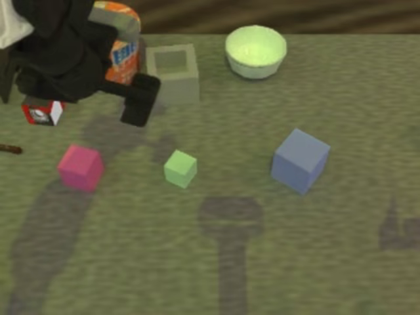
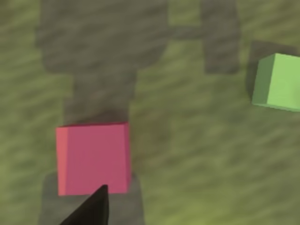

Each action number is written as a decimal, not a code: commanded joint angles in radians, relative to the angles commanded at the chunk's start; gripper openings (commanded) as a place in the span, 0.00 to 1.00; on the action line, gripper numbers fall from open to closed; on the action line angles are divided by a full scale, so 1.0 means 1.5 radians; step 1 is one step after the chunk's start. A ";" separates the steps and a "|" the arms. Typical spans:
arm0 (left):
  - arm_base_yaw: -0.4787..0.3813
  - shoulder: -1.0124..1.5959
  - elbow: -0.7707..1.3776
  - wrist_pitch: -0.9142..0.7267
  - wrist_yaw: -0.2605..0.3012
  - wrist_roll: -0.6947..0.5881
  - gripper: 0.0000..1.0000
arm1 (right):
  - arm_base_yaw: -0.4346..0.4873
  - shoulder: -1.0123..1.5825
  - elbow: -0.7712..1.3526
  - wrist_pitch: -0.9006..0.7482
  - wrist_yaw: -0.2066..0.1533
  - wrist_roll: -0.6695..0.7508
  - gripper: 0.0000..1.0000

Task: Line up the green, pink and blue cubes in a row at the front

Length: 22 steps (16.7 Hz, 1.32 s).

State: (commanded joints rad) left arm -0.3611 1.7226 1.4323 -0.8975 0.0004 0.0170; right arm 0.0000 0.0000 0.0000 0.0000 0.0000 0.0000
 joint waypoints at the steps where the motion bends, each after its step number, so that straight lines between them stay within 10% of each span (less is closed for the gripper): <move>1: -0.013 0.061 0.052 -0.033 0.000 0.000 1.00 | 0.000 0.000 0.000 0.000 0.000 0.000 1.00; 10: -0.091 0.412 0.373 -0.211 0.003 0.003 1.00 | 0.000 0.000 0.000 0.000 0.000 0.000 1.00; 22: -0.093 0.459 0.315 -0.107 0.003 0.005 1.00 | 0.000 0.000 0.000 0.000 0.000 0.000 1.00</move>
State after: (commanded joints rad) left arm -0.5000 2.4108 1.9042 -1.0584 0.0053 0.0246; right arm 0.0000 0.0000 0.0000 0.0000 0.0000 0.0000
